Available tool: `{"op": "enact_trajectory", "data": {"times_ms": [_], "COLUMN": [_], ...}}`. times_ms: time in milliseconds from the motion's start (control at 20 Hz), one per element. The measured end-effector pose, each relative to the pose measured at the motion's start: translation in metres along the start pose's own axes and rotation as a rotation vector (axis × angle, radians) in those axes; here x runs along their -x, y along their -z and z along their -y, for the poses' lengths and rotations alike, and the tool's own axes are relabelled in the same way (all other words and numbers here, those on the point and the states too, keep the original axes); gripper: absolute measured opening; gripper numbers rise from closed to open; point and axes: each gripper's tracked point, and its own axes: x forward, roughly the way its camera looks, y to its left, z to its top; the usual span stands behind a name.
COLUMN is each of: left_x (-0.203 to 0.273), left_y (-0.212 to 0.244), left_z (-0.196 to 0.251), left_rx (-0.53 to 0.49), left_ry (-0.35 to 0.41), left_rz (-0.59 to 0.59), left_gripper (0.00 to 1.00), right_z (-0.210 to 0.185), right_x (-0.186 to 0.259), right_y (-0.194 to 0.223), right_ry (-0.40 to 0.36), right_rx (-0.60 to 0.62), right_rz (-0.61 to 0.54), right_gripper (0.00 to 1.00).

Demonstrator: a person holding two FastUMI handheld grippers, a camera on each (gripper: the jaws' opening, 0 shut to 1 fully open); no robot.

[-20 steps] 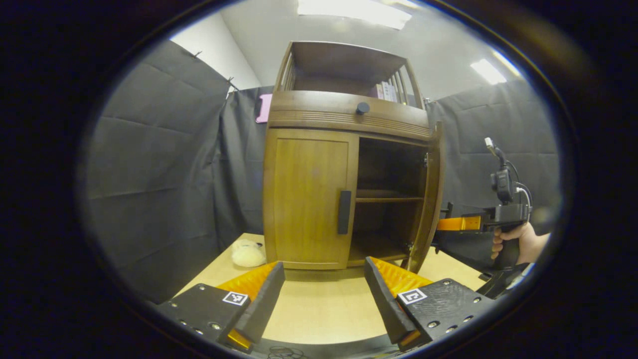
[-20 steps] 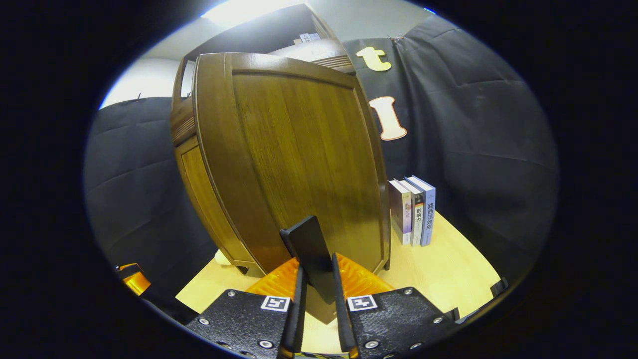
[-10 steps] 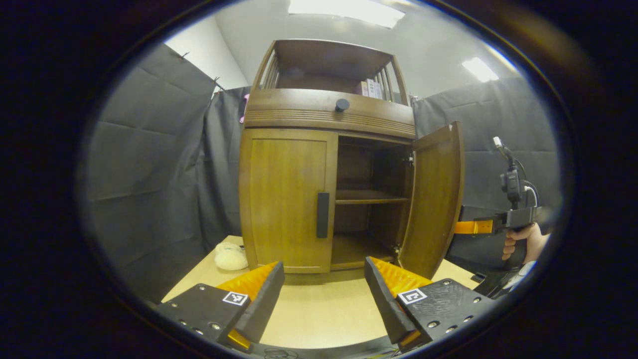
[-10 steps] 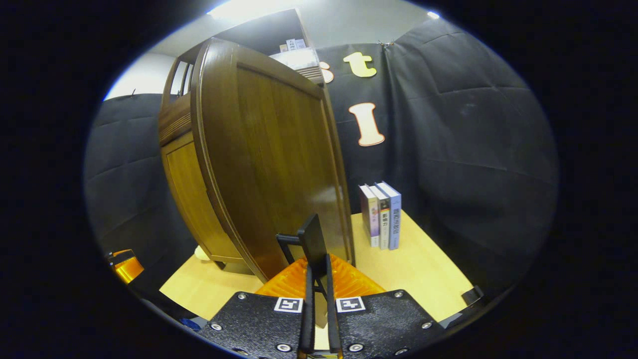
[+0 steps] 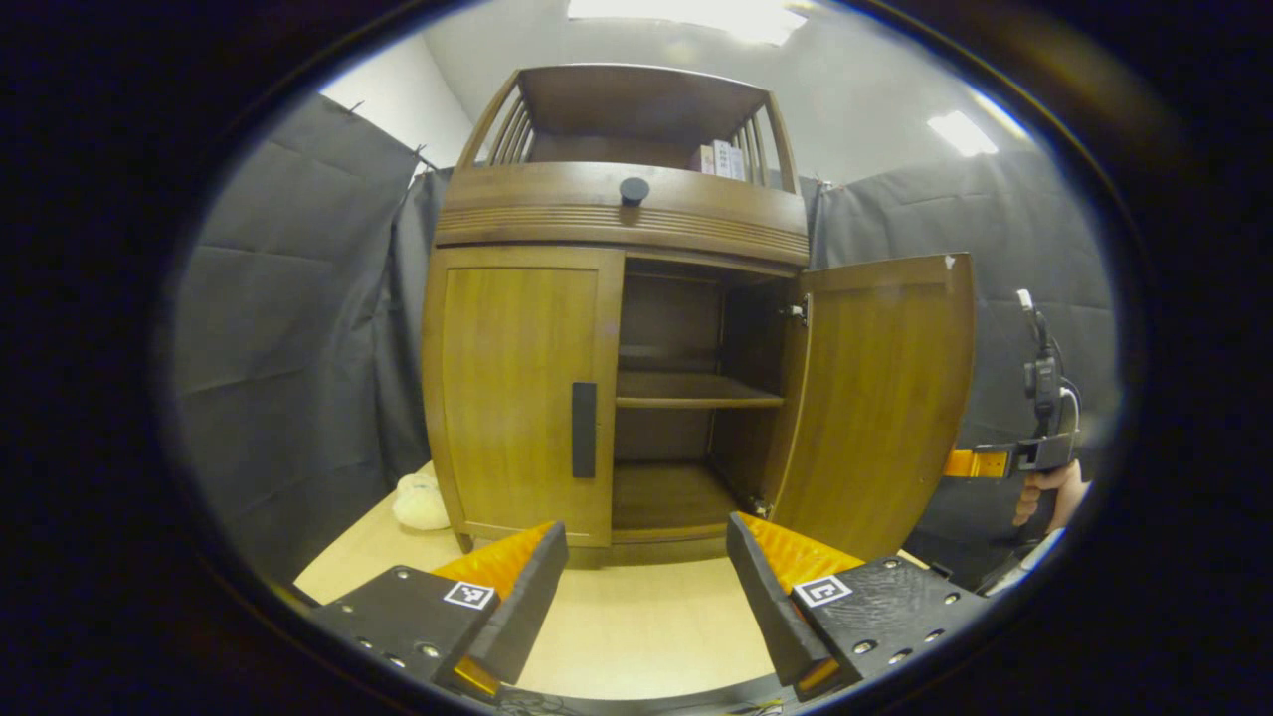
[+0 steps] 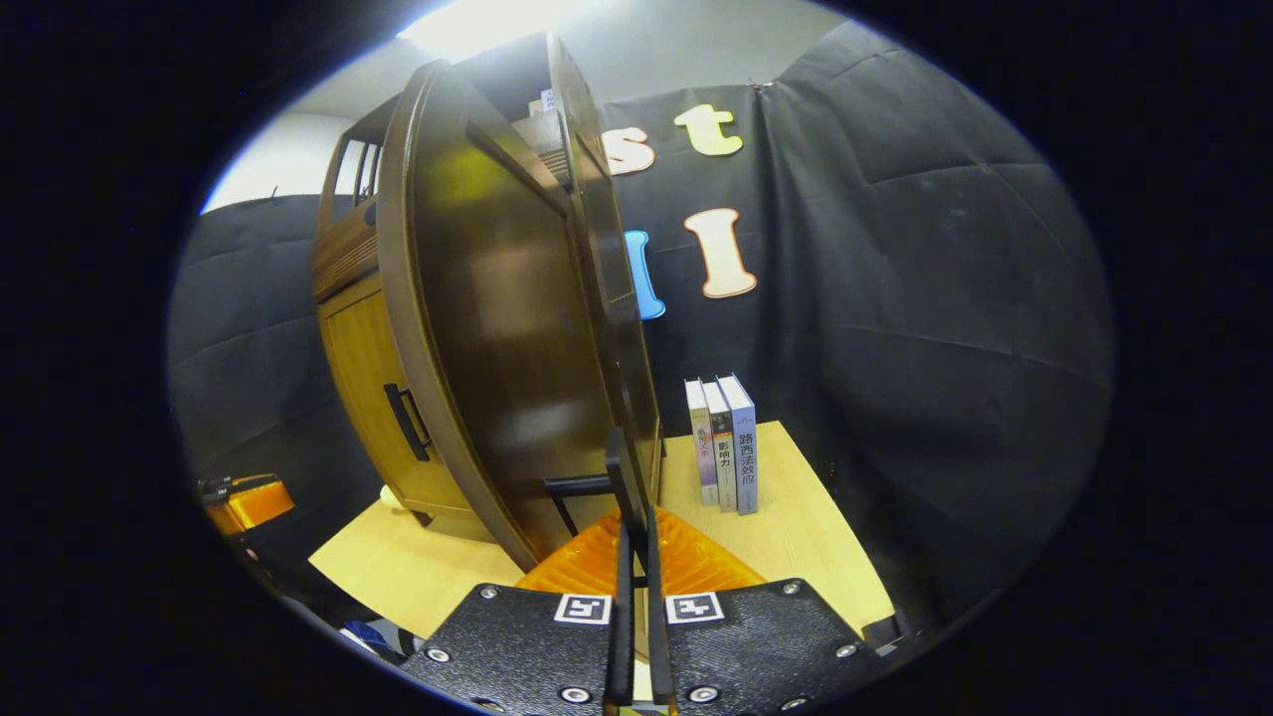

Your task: Open the right door of the double-door shoe cabinet with the right hand, and open the left door with the left hand.

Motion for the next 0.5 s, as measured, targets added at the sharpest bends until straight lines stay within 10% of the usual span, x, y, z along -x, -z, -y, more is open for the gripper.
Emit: {"op": "enact_trajectory", "data": {"times_ms": [500], "left_x": [-0.003], "left_y": [-0.013], "left_z": [0.024], "left_rx": [0.043], "left_ry": [-0.287], "left_rz": [0.045], "left_gripper": [0.99], "right_z": [-0.003], "right_x": [0.007], "right_y": [0.003], "right_ry": [-0.309], "right_rx": [-0.013], "right_rz": [-0.067], "right_gripper": [0.14]}}
